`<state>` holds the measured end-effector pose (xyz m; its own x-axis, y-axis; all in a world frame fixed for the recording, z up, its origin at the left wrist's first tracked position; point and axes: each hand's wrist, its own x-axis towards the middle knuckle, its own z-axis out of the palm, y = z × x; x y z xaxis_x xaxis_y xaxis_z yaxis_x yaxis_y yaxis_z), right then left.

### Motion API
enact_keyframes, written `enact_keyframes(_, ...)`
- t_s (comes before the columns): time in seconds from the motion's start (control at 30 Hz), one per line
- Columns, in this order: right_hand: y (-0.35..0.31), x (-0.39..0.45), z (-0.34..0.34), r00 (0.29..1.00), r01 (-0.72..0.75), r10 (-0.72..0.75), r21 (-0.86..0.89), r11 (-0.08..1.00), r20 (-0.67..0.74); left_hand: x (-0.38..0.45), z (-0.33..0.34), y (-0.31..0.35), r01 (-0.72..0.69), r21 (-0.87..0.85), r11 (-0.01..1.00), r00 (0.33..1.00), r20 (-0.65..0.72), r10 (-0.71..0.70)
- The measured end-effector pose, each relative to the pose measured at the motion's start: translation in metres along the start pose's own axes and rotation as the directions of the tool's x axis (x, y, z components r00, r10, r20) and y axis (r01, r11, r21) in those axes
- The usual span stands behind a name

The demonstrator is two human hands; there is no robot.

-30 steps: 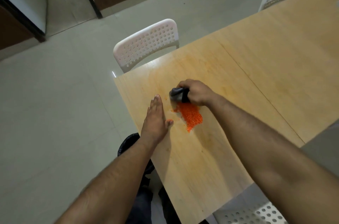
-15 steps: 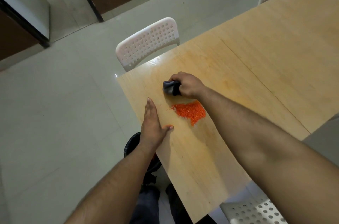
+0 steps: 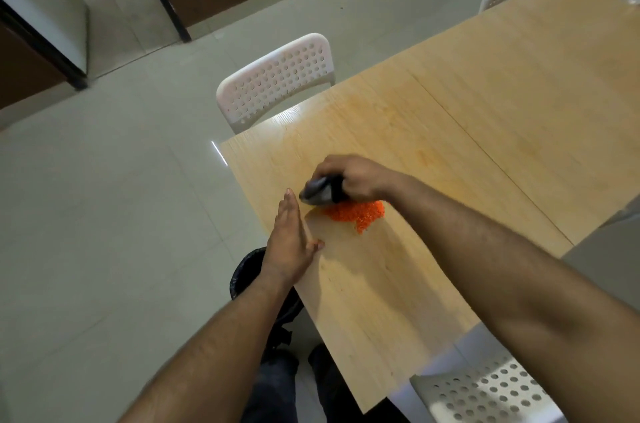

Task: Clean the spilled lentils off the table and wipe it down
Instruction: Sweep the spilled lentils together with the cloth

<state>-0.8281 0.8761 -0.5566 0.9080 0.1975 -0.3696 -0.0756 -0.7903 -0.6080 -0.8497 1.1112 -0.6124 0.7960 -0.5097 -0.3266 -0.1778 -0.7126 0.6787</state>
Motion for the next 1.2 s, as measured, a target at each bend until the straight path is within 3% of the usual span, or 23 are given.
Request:
enact_keyframes(0.13,0.031,-0.024,-0.023,0.948,-0.200,0.228,0.143,0.969,-0.224,0.006,-0.003,0.008,-0.049,0.108,0.993,0.996,0.075,0.041)
enact_keyframes(0.23,0.041,-0.042,-0.023,0.888,-0.356,0.398,0.204,0.912,-0.231,0.013,-0.005,0.012,-0.063,0.146,0.987,0.990,0.132,0.044)
enact_keyframes(0.33,0.049,-0.056,-0.008,0.838,-0.410,0.490,0.318,0.855,-0.239,0.015,-0.006,0.013,-0.083,0.178,0.981,0.986,0.156,0.055)
enact_keyframes(0.47,0.037,-0.062,0.007,0.819,-0.415,0.519,0.371,0.831,-0.246,0.014,-0.004,0.014,-0.084,0.188,0.979,0.988,0.143,0.057)
enact_keyframes(0.67,0.008,-0.056,0.027,0.881,-0.349,0.440,0.390,0.852,-0.172,0.014,-0.006,0.012,-0.098,0.176,0.980,0.986,0.154,0.071)
enact_keyframes(0.8,-0.003,-0.066,0.029,0.877,-0.290,0.436,0.504,0.814,-0.199,0.013,-0.009,0.007,-0.104,0.153,0.983,0.985,0.155,0.080)
enact_keyframes(0.87,0.001,-0.078,0.021,0.834,-0.247,0.477,0.586,0.772,-0.278,0.012,-0.008,0.008,-0.109,0.155,0.982,0.984,0.157,0.084)
enact_keyframes(1.03,0.033,-0.106,0.009,0.596,-0.292,0.688,0.686,0.666,-0.415,0.016,-0.008,0.008,-0.102,0.145,0.984,0.984,0.162,0.078)
enact_keyframes(1.2,0.027,-0.114,0.052,0.537,-0.406,0.752,0.665,0.627,-0.382,0.016,-0.007,0.005,-0.106,0.122,0.987,0.982,0.169,0.084)
